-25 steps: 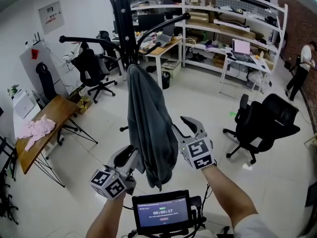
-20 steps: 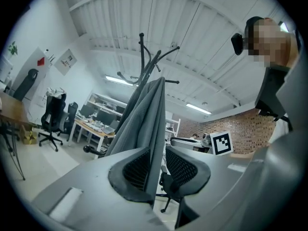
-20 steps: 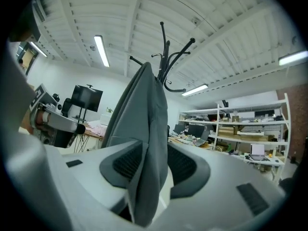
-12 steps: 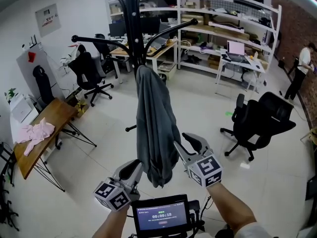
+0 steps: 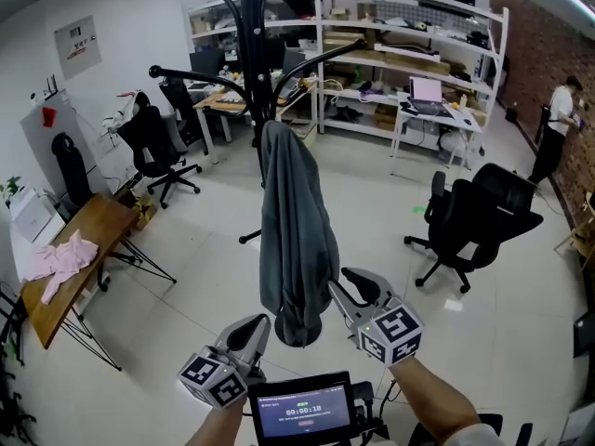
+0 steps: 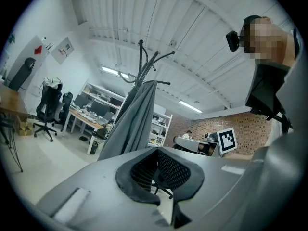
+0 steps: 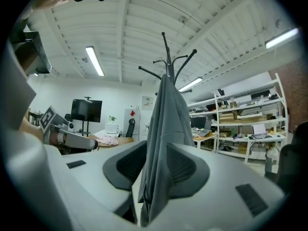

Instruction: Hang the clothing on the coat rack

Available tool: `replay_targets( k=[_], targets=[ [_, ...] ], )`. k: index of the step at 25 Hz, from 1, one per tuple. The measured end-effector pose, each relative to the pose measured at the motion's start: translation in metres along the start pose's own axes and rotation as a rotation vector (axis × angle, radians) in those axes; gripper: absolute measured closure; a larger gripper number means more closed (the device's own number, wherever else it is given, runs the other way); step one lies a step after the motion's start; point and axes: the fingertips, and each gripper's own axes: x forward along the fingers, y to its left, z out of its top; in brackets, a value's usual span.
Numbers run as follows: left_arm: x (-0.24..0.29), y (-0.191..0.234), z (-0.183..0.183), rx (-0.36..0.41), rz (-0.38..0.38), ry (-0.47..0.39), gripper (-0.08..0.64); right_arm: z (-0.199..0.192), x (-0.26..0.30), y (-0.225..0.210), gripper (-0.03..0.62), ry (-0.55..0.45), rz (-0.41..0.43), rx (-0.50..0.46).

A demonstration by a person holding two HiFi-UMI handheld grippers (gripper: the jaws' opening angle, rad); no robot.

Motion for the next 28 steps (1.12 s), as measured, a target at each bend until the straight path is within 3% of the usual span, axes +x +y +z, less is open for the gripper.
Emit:
replay_targets(
  k=[13, 16, 28],
  targets=[
    [-0.024, -0.015, -0.008, -0.033, -0.063, 0.038, 0.560, -0.004, -0.030, 0.025, 0.474, 0.037, -0.070, 0.006],
    [-0.024, -0.021, -0.004, -0.043, -0.063, 0.025, 0.560, -0.002, -0.038, 0.026, 0.503, 0.034, -0.070, 0.012],
    [-0.002, -0.048, -0.013, -0.040, -0.035, 0.024, 0.560, -0.002, -0.078, -0.003, 0.506, 0.037, -0.066, 0.039]
  ],
)
